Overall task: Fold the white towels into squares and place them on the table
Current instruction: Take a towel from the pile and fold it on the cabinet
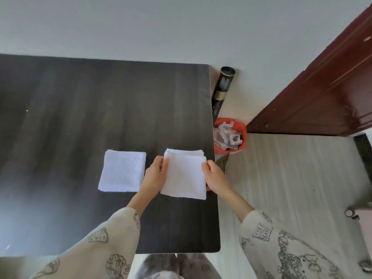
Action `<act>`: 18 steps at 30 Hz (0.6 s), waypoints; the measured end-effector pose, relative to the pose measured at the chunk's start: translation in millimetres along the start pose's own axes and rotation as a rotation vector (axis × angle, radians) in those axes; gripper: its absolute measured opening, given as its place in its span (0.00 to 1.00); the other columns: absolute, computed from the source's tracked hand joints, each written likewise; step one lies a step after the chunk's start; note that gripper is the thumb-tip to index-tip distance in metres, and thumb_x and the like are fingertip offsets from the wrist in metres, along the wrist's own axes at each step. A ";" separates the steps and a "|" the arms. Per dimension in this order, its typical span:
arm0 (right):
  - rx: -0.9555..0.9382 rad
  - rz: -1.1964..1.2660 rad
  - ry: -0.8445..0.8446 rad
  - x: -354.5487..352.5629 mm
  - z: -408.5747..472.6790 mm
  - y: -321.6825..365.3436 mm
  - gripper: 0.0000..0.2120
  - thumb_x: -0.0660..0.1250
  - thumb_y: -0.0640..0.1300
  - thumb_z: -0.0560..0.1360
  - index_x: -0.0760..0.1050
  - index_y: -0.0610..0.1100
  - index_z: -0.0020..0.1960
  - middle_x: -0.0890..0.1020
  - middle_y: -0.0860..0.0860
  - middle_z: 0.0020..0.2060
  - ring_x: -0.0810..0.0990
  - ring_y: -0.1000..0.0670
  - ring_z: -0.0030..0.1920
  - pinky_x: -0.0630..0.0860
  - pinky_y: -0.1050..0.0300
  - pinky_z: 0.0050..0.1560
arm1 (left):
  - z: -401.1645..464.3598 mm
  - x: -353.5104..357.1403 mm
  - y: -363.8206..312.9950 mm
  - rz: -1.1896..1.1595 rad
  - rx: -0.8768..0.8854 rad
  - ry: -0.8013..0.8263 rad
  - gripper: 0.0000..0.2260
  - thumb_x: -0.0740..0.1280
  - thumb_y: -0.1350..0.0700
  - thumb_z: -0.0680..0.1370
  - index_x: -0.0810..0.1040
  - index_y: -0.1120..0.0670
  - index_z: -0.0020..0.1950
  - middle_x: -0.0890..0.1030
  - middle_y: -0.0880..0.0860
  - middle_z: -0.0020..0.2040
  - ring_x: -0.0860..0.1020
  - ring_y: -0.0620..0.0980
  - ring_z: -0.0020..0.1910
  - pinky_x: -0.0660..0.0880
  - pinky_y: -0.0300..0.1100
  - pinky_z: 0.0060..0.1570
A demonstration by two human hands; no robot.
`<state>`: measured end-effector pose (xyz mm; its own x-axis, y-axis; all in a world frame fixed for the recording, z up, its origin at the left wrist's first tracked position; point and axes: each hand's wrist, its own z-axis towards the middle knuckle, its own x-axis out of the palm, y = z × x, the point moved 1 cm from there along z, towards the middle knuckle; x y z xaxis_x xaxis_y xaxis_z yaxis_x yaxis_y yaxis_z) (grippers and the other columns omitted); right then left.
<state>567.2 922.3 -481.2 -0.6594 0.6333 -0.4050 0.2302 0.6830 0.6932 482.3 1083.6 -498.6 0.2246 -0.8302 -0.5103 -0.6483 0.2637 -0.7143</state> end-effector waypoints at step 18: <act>0.070 -0.286 -0.111 10.8 53.2 -7.2 0.14 0.48 0.50 0.82 0.67 0.43 0.56 0.73 0.50 0.43 0.71 0.55 0.36 0.67 0.66 0.34 | 37.3 13.6 3.7 0.321 -0.019 -0.013 0.15 0.49 0.47 0.82 0.64 0.53 0.62 0.74 0.48 0.42 0.75 0.47 0.36 0.79 0.46 0.42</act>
<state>596.5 943.6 -522.4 -0.6235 0.4450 -0.6429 0.0975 0.8601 0.5008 510.1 1091.5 -526.1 0.0152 -0.6996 -0.7144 -0.7009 0.5021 -0.5066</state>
